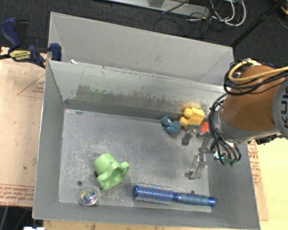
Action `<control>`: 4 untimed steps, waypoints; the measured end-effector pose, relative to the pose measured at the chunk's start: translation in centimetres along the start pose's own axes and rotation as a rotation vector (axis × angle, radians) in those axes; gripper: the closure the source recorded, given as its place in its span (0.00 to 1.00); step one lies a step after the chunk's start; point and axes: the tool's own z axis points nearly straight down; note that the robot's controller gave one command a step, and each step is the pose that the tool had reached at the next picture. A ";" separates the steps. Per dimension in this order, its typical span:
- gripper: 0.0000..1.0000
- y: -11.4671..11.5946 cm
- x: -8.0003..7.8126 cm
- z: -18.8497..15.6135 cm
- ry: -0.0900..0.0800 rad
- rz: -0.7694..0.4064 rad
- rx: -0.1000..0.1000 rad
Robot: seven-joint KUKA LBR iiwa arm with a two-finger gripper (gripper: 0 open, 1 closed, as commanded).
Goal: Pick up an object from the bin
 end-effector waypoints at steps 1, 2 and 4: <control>0.00 1.5 5.9 8.0 -0.001 -0.162 0.001; 0.00 6.4 7.5 7.7 -0.029 -0.279 0.004; 0.00 10.9 7.5 7.7 -0.032 -0.453 0.006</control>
Offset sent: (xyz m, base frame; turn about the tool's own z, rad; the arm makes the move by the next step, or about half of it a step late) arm -0.0580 0.0146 -0.0786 -0.1635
